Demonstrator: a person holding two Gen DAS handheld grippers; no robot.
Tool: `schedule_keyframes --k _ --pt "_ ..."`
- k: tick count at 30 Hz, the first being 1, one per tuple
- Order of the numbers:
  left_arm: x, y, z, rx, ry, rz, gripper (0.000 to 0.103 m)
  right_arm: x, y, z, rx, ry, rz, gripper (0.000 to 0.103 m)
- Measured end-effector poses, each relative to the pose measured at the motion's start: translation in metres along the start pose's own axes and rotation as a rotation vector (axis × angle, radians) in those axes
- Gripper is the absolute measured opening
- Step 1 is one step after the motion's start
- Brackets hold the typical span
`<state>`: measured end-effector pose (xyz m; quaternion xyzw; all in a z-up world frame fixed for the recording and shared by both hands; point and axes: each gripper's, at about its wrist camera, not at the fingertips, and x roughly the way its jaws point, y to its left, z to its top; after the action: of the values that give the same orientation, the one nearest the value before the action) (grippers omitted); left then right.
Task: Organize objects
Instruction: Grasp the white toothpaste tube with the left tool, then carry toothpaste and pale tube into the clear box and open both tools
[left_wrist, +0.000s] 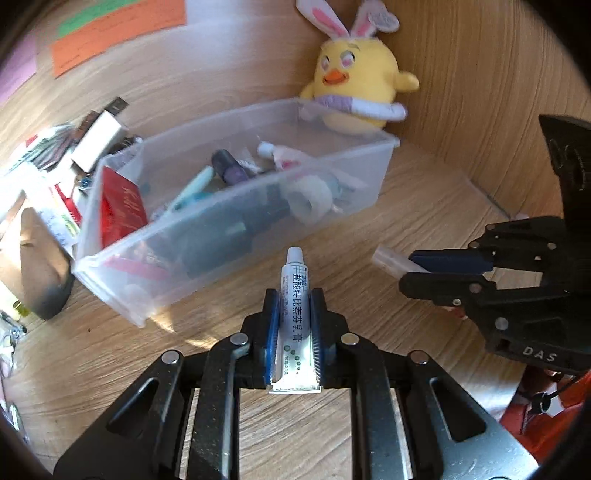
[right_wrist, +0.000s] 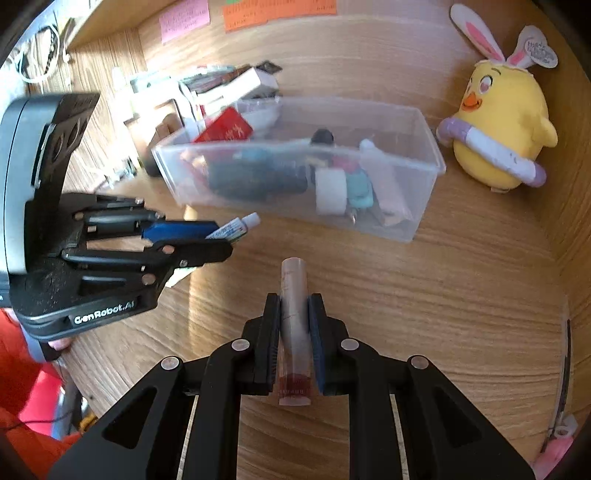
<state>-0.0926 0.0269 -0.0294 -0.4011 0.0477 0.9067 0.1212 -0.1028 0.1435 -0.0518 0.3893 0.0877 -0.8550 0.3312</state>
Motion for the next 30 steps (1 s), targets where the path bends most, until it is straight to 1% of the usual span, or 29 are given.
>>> schedule_keyframes --k 7,9,17,25,30 --pt "-0.023 0.006 0.011 -0.049 -0.088 0.015 0.016 -0.018 -0.006 0.023 0.032 -0.088 0.021 0.014" --pt "-0.029 0.01 0.016 -0.07 -0.115 0.035 0.016 -0.024 -0.007 0.031 0.035 -0.12 0.016 0.014" --pt "-0.044 0.028 0.036 -0.141 -0.184 0.052 0.016 -0.041 -0.011 0.071 0.042 -0.226 -0.001 0.014" --pt "-0.048 0.047 0.058 -0.197 -0.22 0.089 0.016 -0.041 -0.011 0.113 -0.002 -0.27 -0.034 0.014" --pt "-0.034 0.058 0.071 -0.23 -0.196 0.088 0.016 -0.024 -0.016 0.134 -0.004 -0.252 -0.039 0.014"
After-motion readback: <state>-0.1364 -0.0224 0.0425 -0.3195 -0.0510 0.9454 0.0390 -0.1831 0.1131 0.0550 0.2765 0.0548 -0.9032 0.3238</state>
